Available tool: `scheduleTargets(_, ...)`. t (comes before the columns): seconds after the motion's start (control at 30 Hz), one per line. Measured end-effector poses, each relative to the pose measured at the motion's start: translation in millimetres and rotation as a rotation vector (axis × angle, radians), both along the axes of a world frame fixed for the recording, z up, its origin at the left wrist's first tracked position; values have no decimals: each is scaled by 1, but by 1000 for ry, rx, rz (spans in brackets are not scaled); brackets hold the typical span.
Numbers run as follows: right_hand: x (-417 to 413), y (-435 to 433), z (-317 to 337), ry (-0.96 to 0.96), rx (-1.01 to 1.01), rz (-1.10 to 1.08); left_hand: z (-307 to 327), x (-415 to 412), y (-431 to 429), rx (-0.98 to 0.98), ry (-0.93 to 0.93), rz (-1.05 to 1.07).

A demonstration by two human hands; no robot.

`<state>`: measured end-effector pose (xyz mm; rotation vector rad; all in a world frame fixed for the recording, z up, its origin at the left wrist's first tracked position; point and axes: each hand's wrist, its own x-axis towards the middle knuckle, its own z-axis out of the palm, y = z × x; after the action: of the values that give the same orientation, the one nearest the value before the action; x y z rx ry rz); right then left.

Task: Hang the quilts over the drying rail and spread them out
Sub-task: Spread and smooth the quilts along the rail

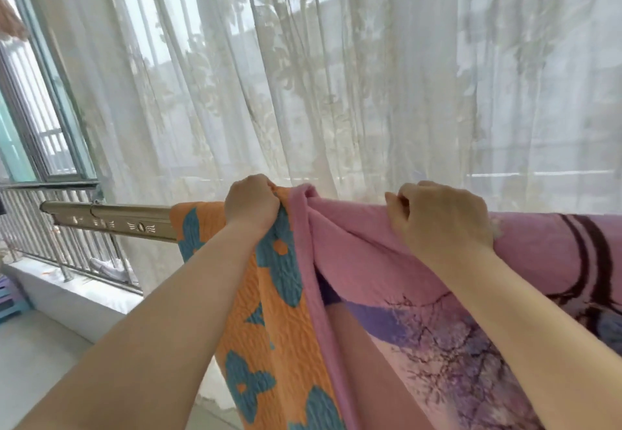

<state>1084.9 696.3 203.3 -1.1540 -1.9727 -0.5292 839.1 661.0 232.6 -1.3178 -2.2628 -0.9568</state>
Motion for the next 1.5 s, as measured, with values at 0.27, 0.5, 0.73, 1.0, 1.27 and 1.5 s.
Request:
scheduleTargets(0.27,-41,-22,3,-22,-15,-149,4,-44,-10,-218,-20,-206)
scheduleTargets(0.5,-131,-41,-14,-139,-15,-55,-4,-75,-34,-138,-22,-264)
scheduleTargets(0.73,-179,-53,-9,-136,-51,-27,-17,-88,-59,-25,-158,-302)
scheduleTargets(1.0,-184,-52,-17,-124,-23,-104,-26,-95,-75,-79,54,-243)
scheduleTargets(1.27,-142,-65,-8,-102,-78,-154,-4,-185,-83,77,-121,-68)
scheduleTargets(1.5,-156,-73,0,-119,-88,-209,-16,-194,-88,-146,-45,-215)
